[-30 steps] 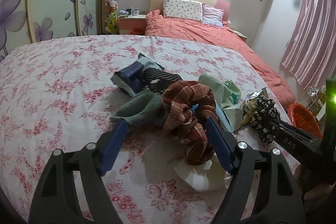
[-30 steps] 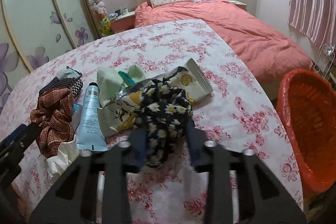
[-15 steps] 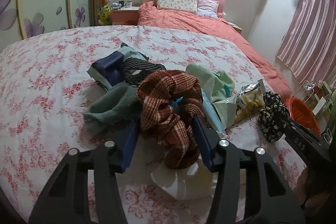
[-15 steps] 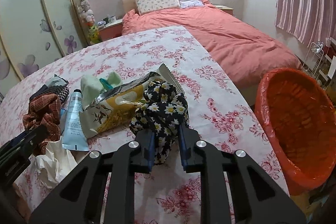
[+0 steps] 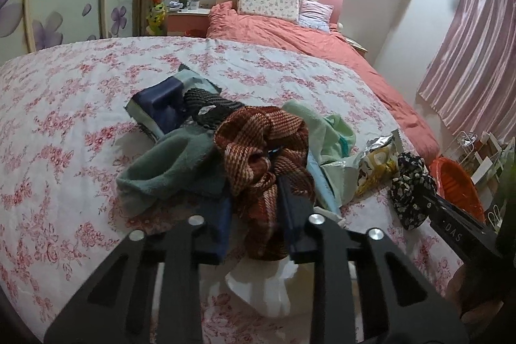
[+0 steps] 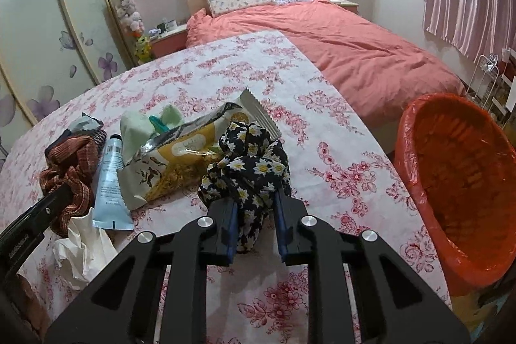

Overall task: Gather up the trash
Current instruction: 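Grasp the black daisy-print cloth with the right tool while the left tool grasps the brown plaid scrunchie, then carry the cloth and scrunchie over the orange basket while both tools open to release them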

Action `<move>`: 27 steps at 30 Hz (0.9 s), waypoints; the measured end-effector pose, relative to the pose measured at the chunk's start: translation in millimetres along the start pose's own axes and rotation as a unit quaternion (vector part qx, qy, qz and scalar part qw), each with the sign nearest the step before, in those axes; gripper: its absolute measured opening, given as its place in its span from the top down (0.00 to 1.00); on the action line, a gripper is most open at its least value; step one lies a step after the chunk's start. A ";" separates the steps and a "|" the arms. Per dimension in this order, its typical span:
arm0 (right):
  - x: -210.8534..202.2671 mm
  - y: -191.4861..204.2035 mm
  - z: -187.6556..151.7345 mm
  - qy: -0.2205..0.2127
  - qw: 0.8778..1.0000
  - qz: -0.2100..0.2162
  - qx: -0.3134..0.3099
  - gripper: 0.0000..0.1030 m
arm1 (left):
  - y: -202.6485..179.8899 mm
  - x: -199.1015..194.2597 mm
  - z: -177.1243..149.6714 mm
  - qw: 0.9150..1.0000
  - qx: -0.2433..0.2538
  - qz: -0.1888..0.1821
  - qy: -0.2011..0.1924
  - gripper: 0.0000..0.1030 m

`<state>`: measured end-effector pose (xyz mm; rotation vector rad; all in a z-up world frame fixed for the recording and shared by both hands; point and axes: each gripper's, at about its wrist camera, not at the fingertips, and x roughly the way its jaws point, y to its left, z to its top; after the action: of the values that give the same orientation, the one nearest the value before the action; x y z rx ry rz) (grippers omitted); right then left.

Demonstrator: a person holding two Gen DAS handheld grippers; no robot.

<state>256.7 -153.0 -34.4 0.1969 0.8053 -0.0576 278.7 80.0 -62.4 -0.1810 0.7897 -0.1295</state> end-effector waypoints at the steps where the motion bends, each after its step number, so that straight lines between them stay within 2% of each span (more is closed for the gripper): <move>1: -2.6 0.6 -0.9 -0.006 1.000 0.002 -0.004 0.82 | -0.9 -1.4 0.5 1.000 0.003 0.000 -0.003 0.77; 14: -45.2 -10.4 9.8 -0.055 0.998 0.019 0.007 0.85 | -17.6 -38.0 11.3 0.999 0.016 -0.012 -0.041 0.78; 27: -99.0 -41.5 17.2 -0.119 0.992 0.021 0.041 0.86 | -68.0 -89.9 16.5 0.994 0.051 -0.052 -0.085 0.78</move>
<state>195.2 -199.4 42.2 0.2780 0.5608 -0.0737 224.5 32.0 25.5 -0.1337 0.6034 -0.2501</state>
